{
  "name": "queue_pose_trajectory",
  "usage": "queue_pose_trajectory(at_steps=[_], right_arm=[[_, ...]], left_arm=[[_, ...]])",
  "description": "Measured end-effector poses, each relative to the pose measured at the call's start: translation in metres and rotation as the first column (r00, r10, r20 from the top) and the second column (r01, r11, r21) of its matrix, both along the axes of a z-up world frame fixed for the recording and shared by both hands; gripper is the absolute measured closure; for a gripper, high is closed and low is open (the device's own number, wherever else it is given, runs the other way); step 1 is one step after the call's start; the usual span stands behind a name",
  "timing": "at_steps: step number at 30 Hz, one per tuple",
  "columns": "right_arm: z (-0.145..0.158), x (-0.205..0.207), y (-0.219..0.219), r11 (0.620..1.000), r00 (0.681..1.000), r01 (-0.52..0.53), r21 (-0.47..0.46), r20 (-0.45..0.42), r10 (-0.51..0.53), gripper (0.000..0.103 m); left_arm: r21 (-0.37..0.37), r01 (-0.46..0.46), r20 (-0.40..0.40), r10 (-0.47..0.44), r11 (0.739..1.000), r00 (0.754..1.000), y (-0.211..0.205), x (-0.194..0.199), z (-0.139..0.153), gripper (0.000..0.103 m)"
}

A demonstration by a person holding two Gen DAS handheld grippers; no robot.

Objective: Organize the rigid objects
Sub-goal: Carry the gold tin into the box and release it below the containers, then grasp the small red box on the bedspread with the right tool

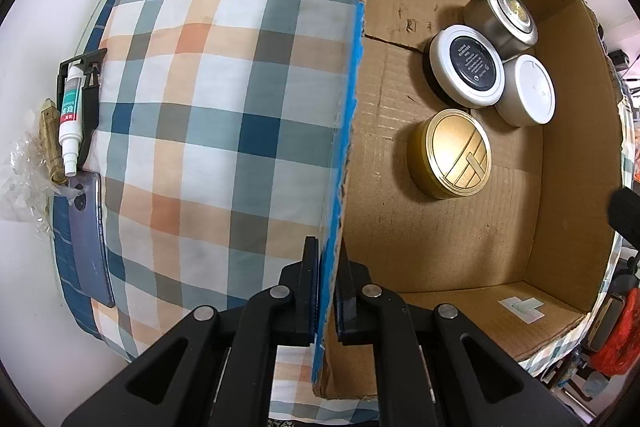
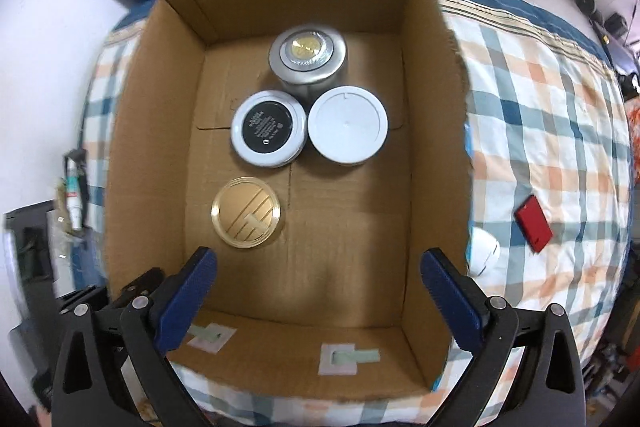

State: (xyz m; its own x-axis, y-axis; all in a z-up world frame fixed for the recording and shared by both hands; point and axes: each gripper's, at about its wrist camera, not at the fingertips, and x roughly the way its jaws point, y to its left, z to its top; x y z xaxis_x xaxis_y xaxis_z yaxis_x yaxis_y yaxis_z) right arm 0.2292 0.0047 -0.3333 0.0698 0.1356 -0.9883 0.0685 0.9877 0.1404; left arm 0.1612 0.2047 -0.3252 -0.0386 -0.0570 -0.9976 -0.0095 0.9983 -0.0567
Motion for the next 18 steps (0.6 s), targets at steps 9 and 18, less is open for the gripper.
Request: queue_pose_trajectory(at_steps=[9, 18], right_arm=[[0.036, -0.02, -0.003, 0.999, 0.998, 0.033, 0.03, 0.046, -0.035, 0.0], [0.058, -0.026, -0.011, 0.998, 0.996, 0.042, 0.04, 0.083, -0.045, 0.0]], left_arm=[[0.002, 0.003, 0.006, -0.003, 1.0, 1.0, -0.002, 0.0, 0.004, 0.099], [0.005, 0.0, 0.009, 0.0, 1.0, 1.0, -0.001, 0.001, 0.007, 0.099]])
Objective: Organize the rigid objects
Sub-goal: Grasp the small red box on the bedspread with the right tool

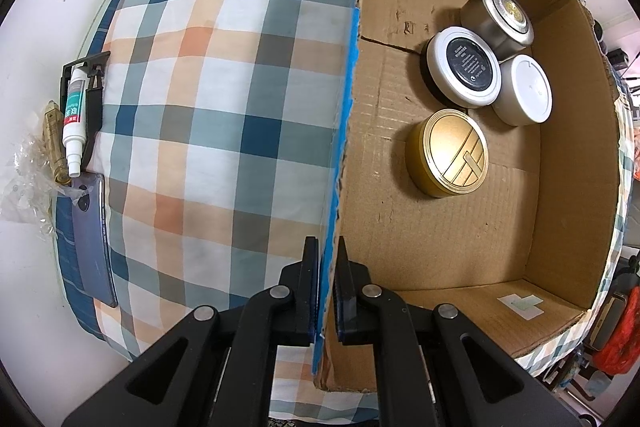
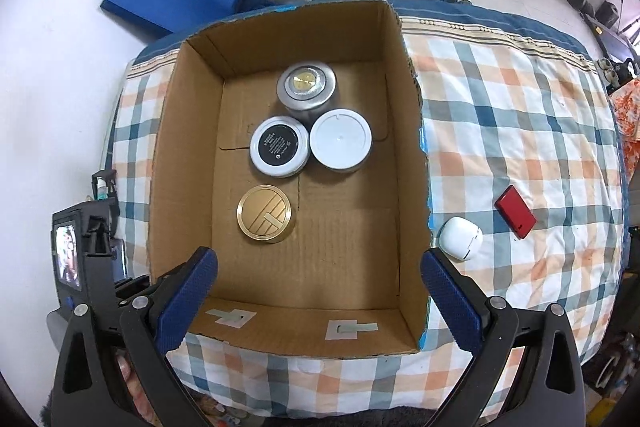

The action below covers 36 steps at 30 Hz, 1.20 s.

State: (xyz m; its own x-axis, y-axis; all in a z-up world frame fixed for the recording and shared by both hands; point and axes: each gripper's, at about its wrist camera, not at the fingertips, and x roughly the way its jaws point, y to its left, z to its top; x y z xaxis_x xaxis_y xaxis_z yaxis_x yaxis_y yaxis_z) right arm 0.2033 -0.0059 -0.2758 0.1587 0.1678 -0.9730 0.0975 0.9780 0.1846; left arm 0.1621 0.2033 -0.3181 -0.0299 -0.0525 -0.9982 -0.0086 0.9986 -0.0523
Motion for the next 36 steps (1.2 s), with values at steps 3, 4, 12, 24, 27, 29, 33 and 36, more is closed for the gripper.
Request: queue_pose_trajectory(at_steps=[3, 4, 12, 24, 27, 29, 33, 36], right_arm=[[0.004, -0.003, -0.001, 1.0, 1.0, -0.004, 0.005, 0.006, 0.004, 0.0], [0.004, -0.003, -0.002, 1.0, 1.0, -0.002, 0.007, 0.005, 0.002, 0.0], [0.007, -0.009, -0.023, 0.999, 0.999, 0.041, 0.031, 0.0, -0.041, 0.0], [-0.046, -0.009, -0.171, 0.922, 0.919, 0.388, 0.008, -0.077, -0.386, 0.0], [-0.091, -0.012, -0.228, 0.843, 0.834, 0.537, 0.018, -0.161, -0.528, 0.0], [-0.119, -0.013, -0.253, 0.797, 0.785, 0.602, 0.053, -0.218, -0.579, 0.0], [-0.157, -0.006, -0.272, 0.758, 0.738, 0.651, 0.035, -0.263, -0.622, 0.001], [-0.175, -0.002, -0.275, 0.736, 0.71, 0.677, 0.02, -0.284, -0.645, 0.004]], left_arm=[[0.0, -0.003, 0.001, 0.003, 1.0, 1.0, 0.0, 0.0, 0.001, 0.099], [0.0, -0.001, 0.0, 0.001, 1.0, 1.0, 0.0, 0.0, 0.001, 0.099], [0.003, -0.008, 0.0, 0.008, 1.0, 1.0, 0.0, 0.001, 0.001, 0.099], [0.002, -0.016, 0.0, 0.016, 1.0, 1.0, 0.001, 0.0, -0.001, 0.099], [0.01, -0.012, 0.0, 0.012, 1.0, 1.0, 0.001, 0.0, -0.002, 0.099], [0.016, -0.008, -0.001, 0.008, 1.0, 1.0, -0.001, 0.0, -0.002, 0.098], [0.017, -0.011, -0.004, 0.011, 1.0, 1.0, -0.003, 0.001, -0.004, 0.098], [0.021, -0.008, -0.005, 0.008, 1.0, 1.0, -0.004, 0.001, -0.004, 0.098]])
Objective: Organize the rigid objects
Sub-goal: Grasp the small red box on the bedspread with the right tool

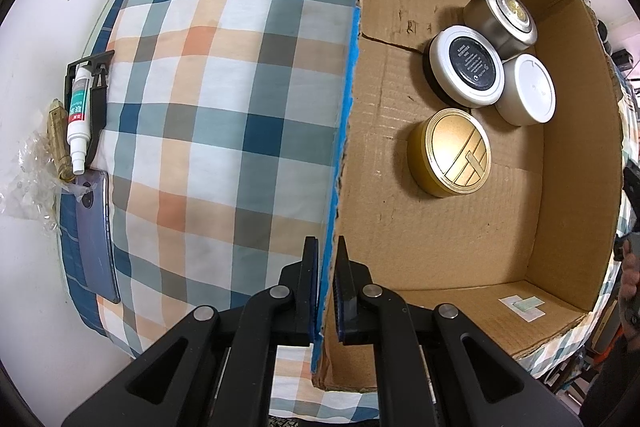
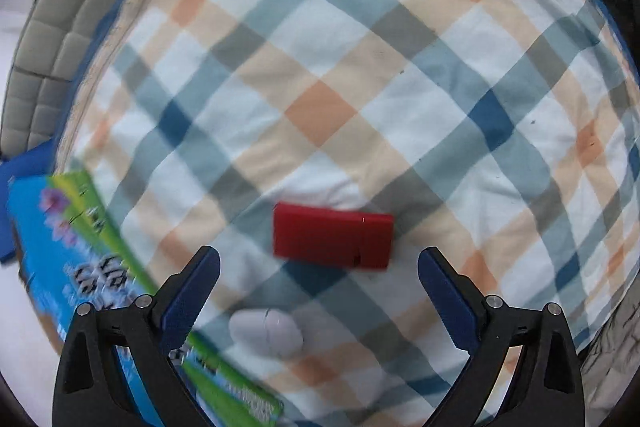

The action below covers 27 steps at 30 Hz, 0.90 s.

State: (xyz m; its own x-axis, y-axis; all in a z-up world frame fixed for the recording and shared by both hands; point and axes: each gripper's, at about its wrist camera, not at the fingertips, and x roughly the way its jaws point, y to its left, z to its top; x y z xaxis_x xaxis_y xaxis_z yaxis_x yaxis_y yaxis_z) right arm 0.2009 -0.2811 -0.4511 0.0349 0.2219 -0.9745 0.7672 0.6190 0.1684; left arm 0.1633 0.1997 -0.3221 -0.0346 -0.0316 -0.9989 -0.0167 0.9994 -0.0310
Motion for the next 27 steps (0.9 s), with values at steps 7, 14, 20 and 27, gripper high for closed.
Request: queue_pose_trajectory(at_steps=[7, 14, 20, 27], right_arm=[[-0.024, 0.006, 0.005, 0.999, 0.997, 0.016, -0.028, -0.078, -0.018, 0.028], [-0.009, 0.016, 0.028, 0.977, 0.981, -0.189, -0.095, -0.073, 0.182, 0.031], [0.043, 0.019, 0.068, 0.935, 0.94, -0.334, -0.122, 0.03, 0.34, 0.031], [0.136, 0.027, 0.142, 0.861, 0.834, -0.491, -0.135, 0.213, 0.509, 0.031]], left_arm=[[-0.005, -0.006, -0.001, 0.006, 1.0, 1.0, 0.001, 0.0, -0.001, 0.098], [-0.006, -0.001, -0.003, 0.001, 1.0, 1.0, 0.004, 0.001, -0.002, 0.098], [-0.003, 0.002, -0.003, -0.002, 1.0, 1.0, 0.001, 0.0, -0.003, 0.098], [-0.003, 0.002, -0.001, -0.002, 1.0, 1.0, -0.001, -0.001, -0.004, 0.098]])
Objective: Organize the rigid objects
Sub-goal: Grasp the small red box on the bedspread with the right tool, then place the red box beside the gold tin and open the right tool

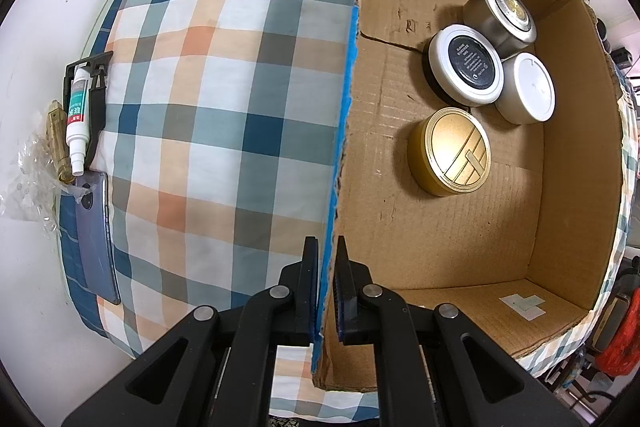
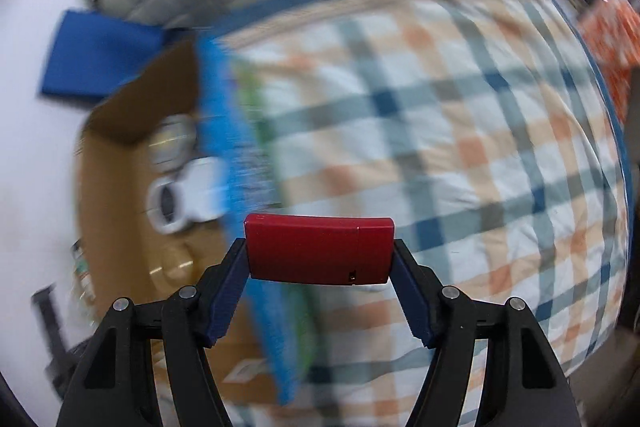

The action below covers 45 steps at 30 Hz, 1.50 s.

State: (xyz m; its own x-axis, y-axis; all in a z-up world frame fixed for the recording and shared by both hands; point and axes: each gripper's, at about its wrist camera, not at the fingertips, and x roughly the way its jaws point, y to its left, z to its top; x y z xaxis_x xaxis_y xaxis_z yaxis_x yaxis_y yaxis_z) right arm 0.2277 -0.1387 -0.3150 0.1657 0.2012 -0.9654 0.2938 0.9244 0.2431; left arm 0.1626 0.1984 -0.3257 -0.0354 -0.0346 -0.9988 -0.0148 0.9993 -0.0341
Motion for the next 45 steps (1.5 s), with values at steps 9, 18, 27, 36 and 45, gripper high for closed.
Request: queue_pose_trajectory(at_steps=[9, 18, 27, 36, 45], right_arm=[[0.054, -0.02, 0.078, 0.987, 0.985, -0.162, -0.009, 0.056, 0.163, 0.031], [0.045, -0.023, 0.112, 0.973, 0.972, -0.233, -0.005, 0.04, 0.233, 0.031], [0.011, -0.015, 0.114, 0.975, 0.975, -0.221, 0.01, -0.004, 0.221, 0.031], [-0.049, 0.005, 0.123, 0.982, 0.977, -0.181, 0.05, -0.106, 0.185, 0.031], [-0.085, 0.017, 0.144, 0.973, 0.96, -0.229, -0.021, -0.169, 0.222, 0.031]], left_arm=[[-0.002, -0.002, 0.003, 0.002, 1.0, 1.0, -0.001, -0.002, 0.0, 0.098], [-0.005, -0.002, 0.003, 0.002, 1.0, 1.0, -0.002, -0.003, 0.001, 0.099], [-0.008, -0.004, 0.002, 0.004, 1.0, 1.0, 0.001, -0.003, 0.002, 0.099], [-0.011, -0.006, 0.002, 0.006, 1.0, 1.0, 0.002, -0.004, 0.003, 0.099], [-0.015, -0.009, -0.003, 0.009, 1.0, 1.0, 0.002, -0.004, 0.002, 0.099]])
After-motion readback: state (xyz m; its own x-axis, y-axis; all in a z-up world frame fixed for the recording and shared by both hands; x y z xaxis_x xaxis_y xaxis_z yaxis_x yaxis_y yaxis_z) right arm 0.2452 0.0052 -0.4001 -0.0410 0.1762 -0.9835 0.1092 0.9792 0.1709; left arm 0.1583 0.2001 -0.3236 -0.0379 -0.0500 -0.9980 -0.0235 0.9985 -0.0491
